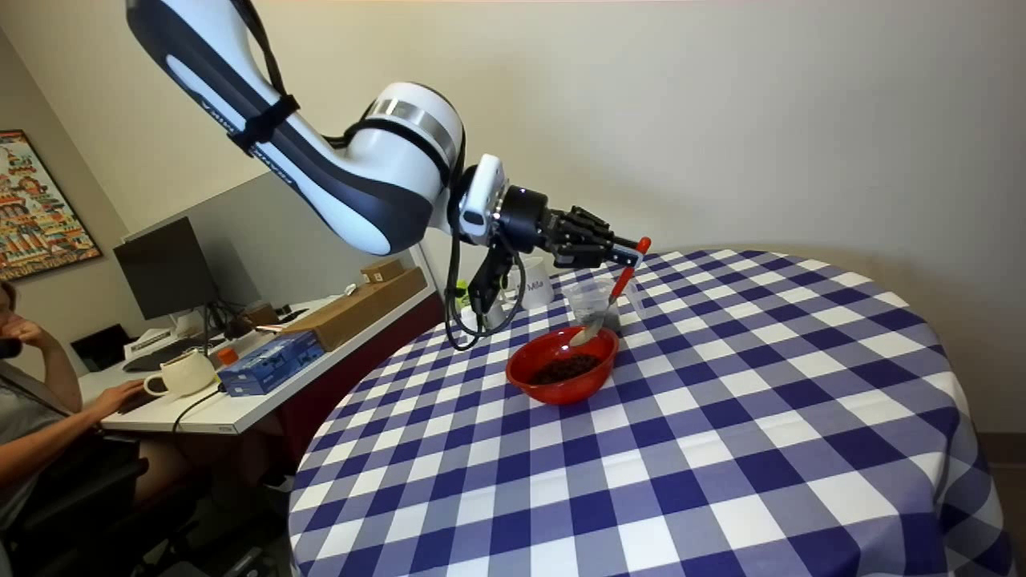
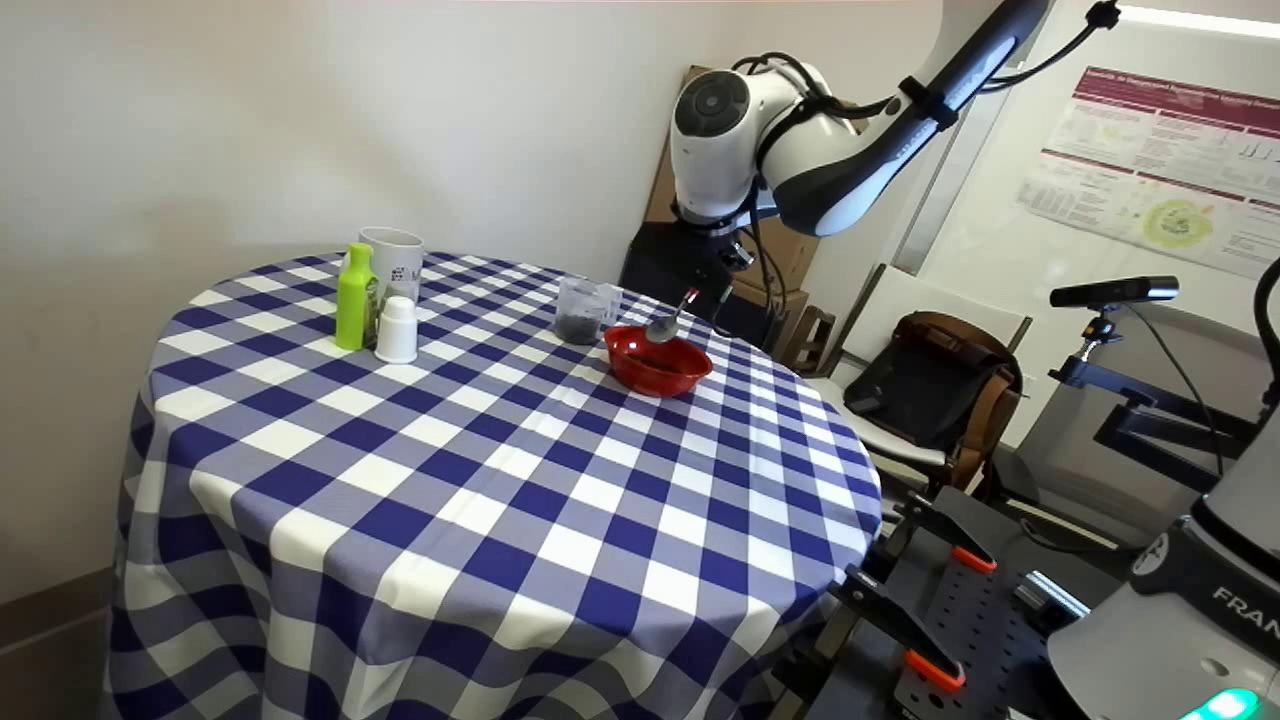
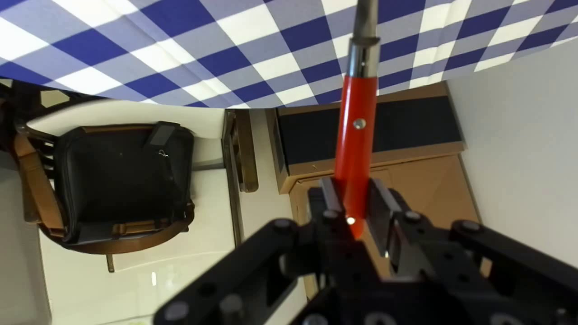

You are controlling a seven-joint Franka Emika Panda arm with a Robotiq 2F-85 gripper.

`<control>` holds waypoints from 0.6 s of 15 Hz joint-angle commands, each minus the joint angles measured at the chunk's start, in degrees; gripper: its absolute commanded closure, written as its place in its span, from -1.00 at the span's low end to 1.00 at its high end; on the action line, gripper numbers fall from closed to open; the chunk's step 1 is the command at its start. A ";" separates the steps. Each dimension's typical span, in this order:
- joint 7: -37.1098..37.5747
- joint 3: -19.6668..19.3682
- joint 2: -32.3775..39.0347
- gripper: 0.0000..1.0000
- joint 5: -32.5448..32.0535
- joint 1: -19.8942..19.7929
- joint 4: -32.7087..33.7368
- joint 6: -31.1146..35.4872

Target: Put a spoonful of the things in the bowl into the jug

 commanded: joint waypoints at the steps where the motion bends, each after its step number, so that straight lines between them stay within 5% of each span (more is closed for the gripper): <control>1: 5.31 3.02 3.24 0.90 -4.90 -1.22 2.12 -5.43; 9: 6.25 6.88 5.08 0.90 -8.70 -1.17 -0.41 -10.56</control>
